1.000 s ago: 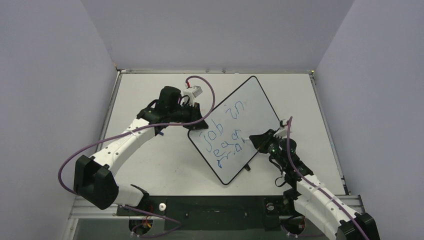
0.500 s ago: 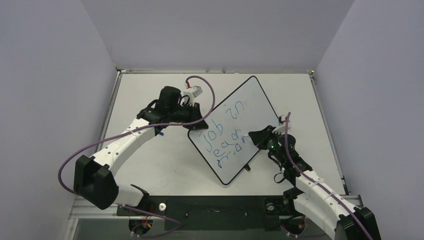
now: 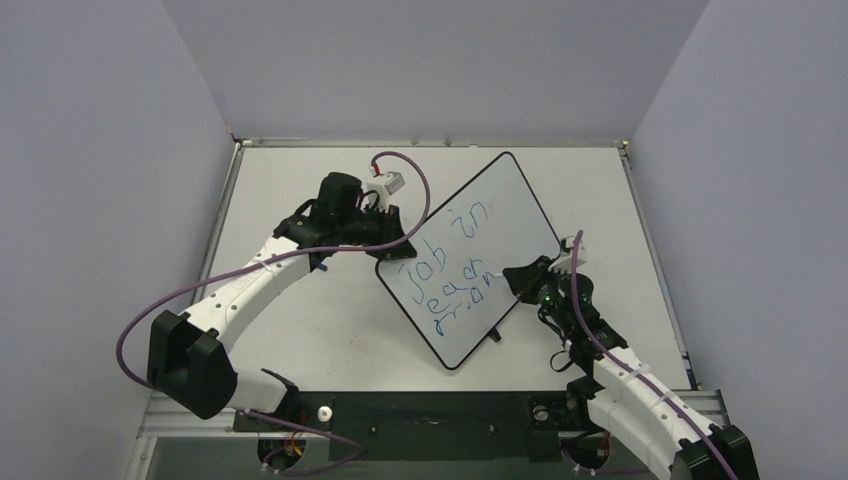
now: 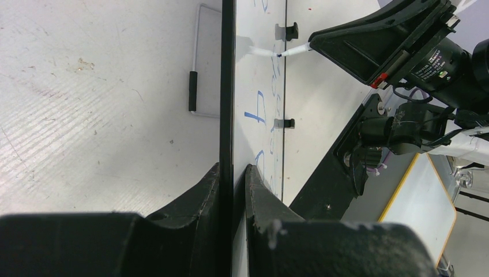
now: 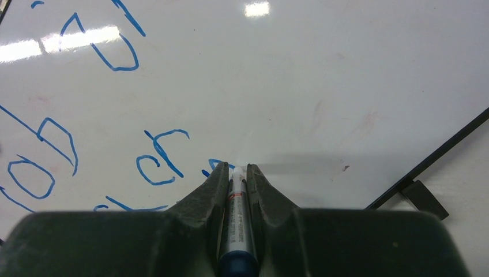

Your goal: Write a sentence on the whiteboard

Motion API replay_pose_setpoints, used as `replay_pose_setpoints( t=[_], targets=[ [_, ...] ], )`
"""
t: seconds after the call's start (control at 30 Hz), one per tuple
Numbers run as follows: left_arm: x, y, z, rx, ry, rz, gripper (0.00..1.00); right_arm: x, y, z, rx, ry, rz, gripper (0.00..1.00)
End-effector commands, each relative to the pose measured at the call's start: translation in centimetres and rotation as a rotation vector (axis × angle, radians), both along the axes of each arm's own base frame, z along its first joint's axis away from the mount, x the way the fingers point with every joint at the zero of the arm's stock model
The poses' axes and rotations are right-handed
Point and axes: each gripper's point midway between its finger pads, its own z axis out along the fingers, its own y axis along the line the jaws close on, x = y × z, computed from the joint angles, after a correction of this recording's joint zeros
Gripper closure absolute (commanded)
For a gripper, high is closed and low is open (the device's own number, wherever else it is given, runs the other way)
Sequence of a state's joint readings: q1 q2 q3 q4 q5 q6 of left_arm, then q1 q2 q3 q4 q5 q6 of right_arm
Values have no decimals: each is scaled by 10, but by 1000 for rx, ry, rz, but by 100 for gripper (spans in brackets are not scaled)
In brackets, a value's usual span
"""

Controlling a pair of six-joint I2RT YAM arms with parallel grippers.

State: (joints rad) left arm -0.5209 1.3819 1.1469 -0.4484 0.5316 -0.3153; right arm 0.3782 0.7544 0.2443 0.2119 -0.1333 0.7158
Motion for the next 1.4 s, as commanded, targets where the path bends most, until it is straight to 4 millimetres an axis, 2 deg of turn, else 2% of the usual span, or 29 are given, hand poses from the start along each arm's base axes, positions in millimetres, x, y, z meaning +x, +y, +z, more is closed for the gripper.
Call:
replay_pose_setpoints(
  t=[0.0,0.23,0.5,0.77,0.97,1.37],
  targets=[
    [5,17,-20,121,-54,25,100,-6,-9,-21,-39,41,-22,100],
    [6,17,-20,121,-54,24,100,-6,-9,-15,-27,32,-25,100],
    [5,17,-20,123,-53,25,100,11,-3,16,-25,-27,-16,100],
    [5,17,-19,123,-55,27,100,25,4,31,-18,-52,-8,100],
    [6,17,-20,125,-52,26,100,26,1,28,-34,-45,-18,100],
    [6,17,-21,125,-52,25,100,10,-17,-7,-87,30,-64,100]
  ],
)
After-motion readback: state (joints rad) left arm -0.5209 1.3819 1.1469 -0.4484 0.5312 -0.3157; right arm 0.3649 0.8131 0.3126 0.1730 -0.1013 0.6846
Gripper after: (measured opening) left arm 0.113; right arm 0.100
